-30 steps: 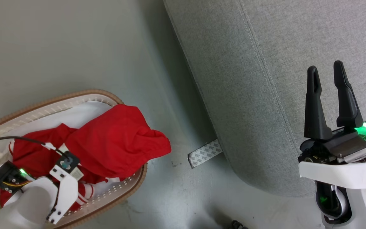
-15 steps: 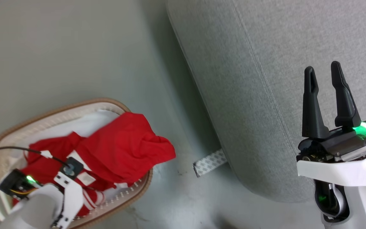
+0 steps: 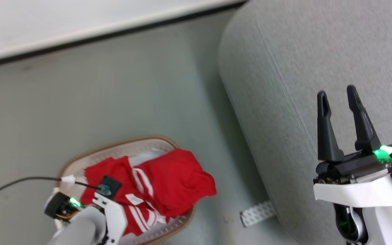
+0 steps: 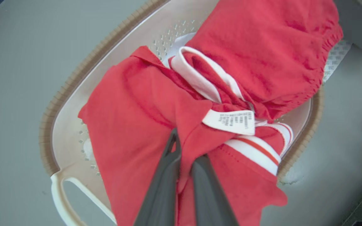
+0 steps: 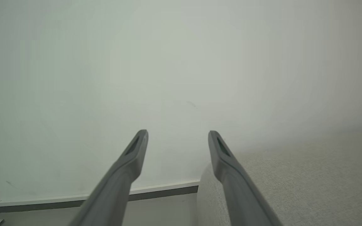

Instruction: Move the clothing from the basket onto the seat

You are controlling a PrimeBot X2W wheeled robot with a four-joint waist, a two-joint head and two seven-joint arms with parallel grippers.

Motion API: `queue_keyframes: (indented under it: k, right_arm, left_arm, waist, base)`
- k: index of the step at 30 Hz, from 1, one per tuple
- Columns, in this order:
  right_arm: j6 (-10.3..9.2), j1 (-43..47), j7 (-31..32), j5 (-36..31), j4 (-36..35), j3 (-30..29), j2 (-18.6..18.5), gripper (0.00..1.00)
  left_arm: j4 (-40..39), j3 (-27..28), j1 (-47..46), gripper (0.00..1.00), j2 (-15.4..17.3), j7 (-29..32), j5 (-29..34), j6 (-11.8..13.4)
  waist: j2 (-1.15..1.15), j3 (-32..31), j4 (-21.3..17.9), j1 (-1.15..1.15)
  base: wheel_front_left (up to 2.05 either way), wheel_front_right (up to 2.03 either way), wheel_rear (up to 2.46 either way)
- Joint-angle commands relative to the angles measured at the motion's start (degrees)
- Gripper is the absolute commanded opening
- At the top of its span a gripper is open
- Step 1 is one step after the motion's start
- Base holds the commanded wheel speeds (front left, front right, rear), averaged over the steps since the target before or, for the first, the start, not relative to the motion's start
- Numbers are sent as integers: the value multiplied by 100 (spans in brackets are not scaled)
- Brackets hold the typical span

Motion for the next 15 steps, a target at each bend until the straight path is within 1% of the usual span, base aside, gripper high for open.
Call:
queue_keyframes:
  k: [1,9,15]
  right_arm:
    - [-12,116,1,-66,36,-23,-16,100]
    - [-12,449,1,-255,228,-117,-15,100]
    - [-12,707,2,-319,320,-157,-14,100]
  left_arm:
    - [11,19,107,0,-45,-88,-87,9]
    - [-119,157,227,0,-418,-532,-468,10]
    - [-544,283,289,0,-573,-642,-676,10]
  waist:
    - [0,-508,448,0]
    - [0,-1319,1062,0]
    - [0,-1731,1427,0]
  base:
    - [0,0,0]
    - [0,0,0]
    - [0,0,0]
